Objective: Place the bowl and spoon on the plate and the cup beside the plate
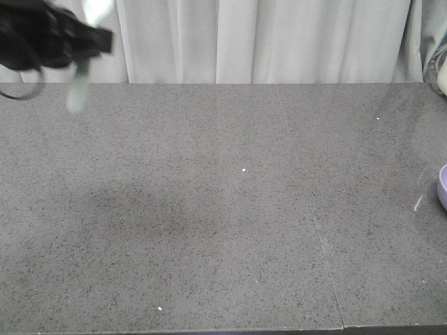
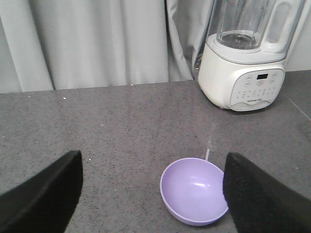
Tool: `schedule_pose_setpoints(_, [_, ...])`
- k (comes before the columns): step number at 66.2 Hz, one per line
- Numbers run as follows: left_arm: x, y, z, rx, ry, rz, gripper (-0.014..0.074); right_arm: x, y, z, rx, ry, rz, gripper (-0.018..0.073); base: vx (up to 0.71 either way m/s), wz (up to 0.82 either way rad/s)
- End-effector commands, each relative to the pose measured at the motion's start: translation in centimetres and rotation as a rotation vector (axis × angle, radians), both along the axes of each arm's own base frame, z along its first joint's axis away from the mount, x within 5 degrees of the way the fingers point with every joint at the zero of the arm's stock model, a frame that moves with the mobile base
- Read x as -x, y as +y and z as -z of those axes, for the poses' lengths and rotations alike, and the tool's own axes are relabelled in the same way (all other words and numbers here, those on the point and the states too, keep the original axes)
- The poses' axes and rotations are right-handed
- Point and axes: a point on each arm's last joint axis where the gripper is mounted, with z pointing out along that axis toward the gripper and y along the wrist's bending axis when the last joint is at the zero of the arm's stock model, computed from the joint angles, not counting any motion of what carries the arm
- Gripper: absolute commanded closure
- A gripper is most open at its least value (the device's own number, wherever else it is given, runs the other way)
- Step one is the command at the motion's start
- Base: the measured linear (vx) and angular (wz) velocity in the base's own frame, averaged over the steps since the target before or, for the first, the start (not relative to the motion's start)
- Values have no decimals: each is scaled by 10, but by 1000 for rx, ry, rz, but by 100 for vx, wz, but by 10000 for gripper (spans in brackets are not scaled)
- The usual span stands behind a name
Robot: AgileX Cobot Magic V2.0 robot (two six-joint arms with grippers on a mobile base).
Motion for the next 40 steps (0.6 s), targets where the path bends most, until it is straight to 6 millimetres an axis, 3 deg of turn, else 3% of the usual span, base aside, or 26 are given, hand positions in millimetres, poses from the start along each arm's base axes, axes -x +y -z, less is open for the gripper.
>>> schedule_pose_setpoints(1, [30, 14, -42, 72, -203, -2, 603, -15, -7, -28, 42, -11, 67, -22, 0, 0])
schedule_pose_setpoints(11, [57, 27, -59, 78, -282, -12, 603, -41, -15, -53, 83, 65, 163, -22, 0, 0])
schedule_pose_setpoints(20, [68, 32, -65, 85, -311, -15, 603, -67, -25, -59, 137, 155, 264, -22, 0, 0])
schedule_pose_setpoints(28, [68, 32, -65, 84, -303, -15, 603, -91, -34, -49, 172, 235, 342, -22, 0, 0])
schedule_pose_setpoints(36, [67, 31, -63, 81, -282, -13, 603, -113, -58, -32, 96, 291, 392, -22, 0, 0])
schedule_pose_setpoints(40, [67, 31, -63, 79, -285, -14, 603, -127, -77, -14, 15, 328, 419, -22, 0, 0])
